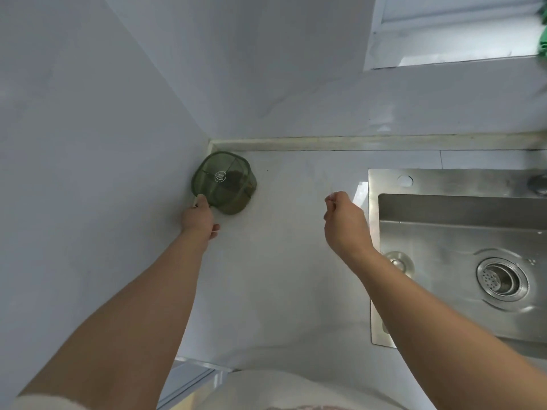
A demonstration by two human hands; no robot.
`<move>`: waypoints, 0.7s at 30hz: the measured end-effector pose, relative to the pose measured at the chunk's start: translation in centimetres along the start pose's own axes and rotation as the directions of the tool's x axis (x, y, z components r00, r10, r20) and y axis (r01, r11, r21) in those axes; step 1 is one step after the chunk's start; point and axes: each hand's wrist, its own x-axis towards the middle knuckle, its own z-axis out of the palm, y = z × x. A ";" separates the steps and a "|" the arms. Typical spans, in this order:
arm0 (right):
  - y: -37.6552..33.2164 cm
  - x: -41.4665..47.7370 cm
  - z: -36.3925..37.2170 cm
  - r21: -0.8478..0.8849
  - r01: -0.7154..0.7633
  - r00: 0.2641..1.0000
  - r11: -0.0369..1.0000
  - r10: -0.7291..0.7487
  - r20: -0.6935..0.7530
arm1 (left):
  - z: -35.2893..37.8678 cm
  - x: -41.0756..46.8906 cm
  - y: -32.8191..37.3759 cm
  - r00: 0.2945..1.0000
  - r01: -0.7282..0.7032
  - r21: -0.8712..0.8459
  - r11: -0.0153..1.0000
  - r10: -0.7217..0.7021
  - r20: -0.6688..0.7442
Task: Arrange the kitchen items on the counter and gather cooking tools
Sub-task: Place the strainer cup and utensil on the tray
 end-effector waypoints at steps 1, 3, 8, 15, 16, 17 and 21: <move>-0.4 -0.1 0.2 -0.016 0.034 0.999 0.999 -0.034 0.002 | 0.1 0.1 0.0 0.999 0.022 -0.024 0.999 -0.021 0.036; -0.9 -0.3 0.4 -0.029 0.092 0.996 0.995 -0.092 -0.005 | 0.2 0.4 -0.3 0.998 0.027 -0.038 0.999 -0.025 0.058; -1.4 -0.7 0.9 -0.034 0.130 0.991 0.991 -0.131 -0.017 | 0.8 0.0 -0.9 0.988 0.036 -0.021 0.999 -0.032 0.152; -1.6 -0.9 0.9 -0.065 0.126 0.992 0.990 -0.126 0.013 | 2.2 -1.0 -1.2 0.970 0.103 -0.004 0.995 -0.100 0.220; -1.6 -0.9 0.9 -0.070 0.131 0.991 0.989 -0.131 0.008 | 2.2 -1.2 -1.1 0.971 0.103 -0.007 0.995 -0.099 0.218; -1.8 -0.9 0.8 -0.071 0.137 0.991 0.988 -0.137 0.001 | 2.3 -1.3 -1.0 0.969 0.111 -0.022 0.994 -0.104 0.223; -2.1 -1.3 0.4 -0.059 0.149 0.988 0.987 -0.151 -0.026 | 2.4 -2.1 -0.9 0.907 0.283 -0.259 0.923 -0.170 0.385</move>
